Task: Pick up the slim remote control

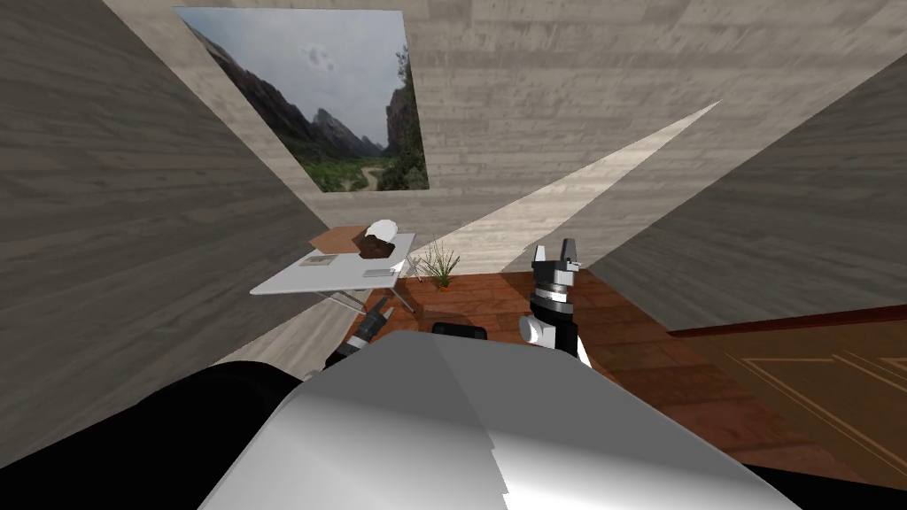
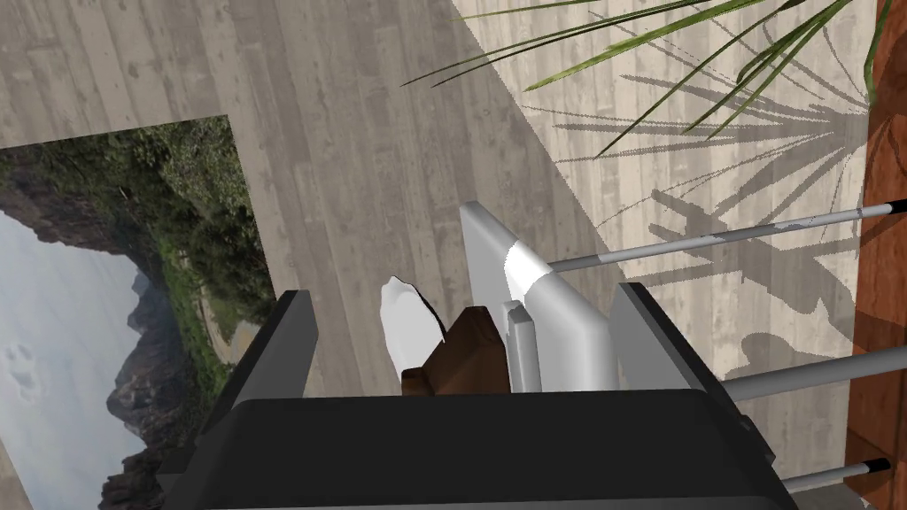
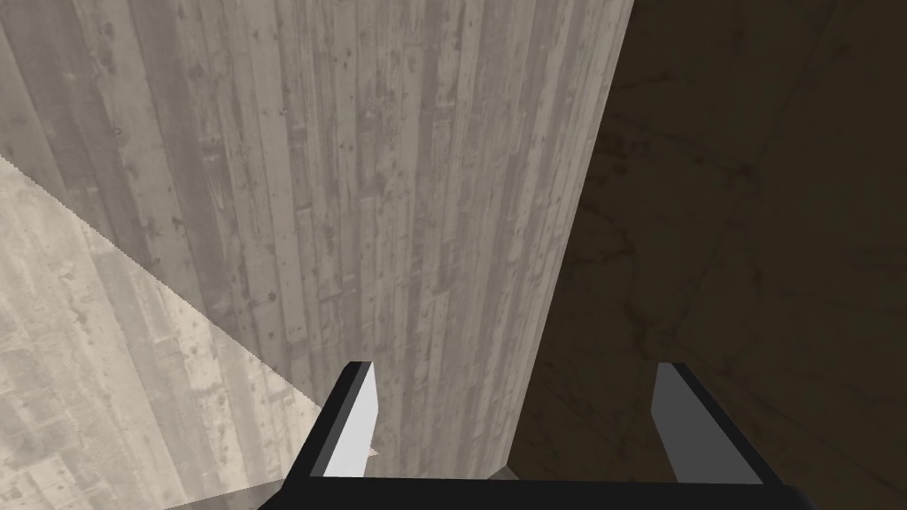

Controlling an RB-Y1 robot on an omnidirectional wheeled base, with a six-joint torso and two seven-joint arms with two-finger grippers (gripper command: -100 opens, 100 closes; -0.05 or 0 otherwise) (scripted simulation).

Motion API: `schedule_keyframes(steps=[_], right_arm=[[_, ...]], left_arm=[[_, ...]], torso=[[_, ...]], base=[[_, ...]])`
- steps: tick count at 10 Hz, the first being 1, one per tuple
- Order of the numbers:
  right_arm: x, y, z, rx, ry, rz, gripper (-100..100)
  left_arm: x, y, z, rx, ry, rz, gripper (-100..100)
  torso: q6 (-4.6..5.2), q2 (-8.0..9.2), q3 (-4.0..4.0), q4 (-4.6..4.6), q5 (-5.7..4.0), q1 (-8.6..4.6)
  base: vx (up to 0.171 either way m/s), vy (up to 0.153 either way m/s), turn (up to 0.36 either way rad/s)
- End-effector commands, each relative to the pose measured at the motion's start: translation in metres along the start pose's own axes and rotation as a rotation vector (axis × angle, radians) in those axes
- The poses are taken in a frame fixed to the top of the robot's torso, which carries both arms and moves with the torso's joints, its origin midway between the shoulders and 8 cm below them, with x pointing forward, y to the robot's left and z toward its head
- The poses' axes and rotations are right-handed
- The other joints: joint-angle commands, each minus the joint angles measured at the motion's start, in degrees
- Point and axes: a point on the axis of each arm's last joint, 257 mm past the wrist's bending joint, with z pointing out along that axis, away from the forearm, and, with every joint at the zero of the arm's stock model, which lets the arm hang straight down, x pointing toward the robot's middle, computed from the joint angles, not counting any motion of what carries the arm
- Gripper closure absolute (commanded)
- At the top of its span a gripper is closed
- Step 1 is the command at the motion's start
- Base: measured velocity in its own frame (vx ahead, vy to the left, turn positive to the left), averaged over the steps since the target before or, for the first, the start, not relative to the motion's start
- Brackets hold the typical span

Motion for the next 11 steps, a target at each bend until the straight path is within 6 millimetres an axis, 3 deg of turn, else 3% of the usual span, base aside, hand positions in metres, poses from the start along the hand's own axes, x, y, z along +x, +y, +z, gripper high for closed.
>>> schedule_keyframes(steps=[1,2,4,7,9,10,11], right_arm=[[0.0,0.0,0.0,0.0,0.0,0.0,0],[0.0,0.0,0.0,0.0,0.0,0.0,0],[0.0,0.0,0.0,0.0,0.0,0.0,0],[0.0,0.0,0.0,0.0,0.0,0.0,0],[0.0,0.0,0.0,0.0,0.0,0.0,0],[0.0,0.0,0.0,0.0,0.0,0.0,0],[0.0,0.0,0.0,0.0,0.0,0.0,0]], left_arm=[[-0.004,0.012,-0.003,-0.029,-0.006,-0.017,-100],[-0.011,0.032,-0.023,-0.098,0.009,-0.038,-100],[-0.014,0.039,-0.028,-0.116,0.0,-0.054,-100],[-0.028,0.076,-0.071,-0.257,0.022,-0.106,-100],[-0.034,0.086,-0.08,-0.284,0.003,-0.132,-100],[-0.039,0.098,-0.101,-0.344,0.015,-0.159,-100],[-0.043,0.105,-0.107,-0.364,0.0,-0.172,-100]], torso=[[0.0,0.0,0.0,0.0,0.0,0.0],[0.0,0.0,0.0,0.0,0.02,0.06],[0.0,-0.05,-0.03,-0.01,0.0,0.02],[0.0,-0.08,-0.04,-0.02,0.01,0.04],[-0.01,-0.09,-0.05,-0.02,-0.01,-0.01],[-0.01,-0.06,-0.03,-0.01,0.01,0.06],[0.04,-0.15,-0.08,-0.03,0.0,0.02]], base=[[0.007,-0.023,0.022],[0.03,-0.045,-0.193],[0.018,-0.031,-0.046],[0.037,-0.042,-0.153],[0.029,-0.035,-0.045],[0.06,-0.046,-0.219],[0.056,-0.032,-0.089]])
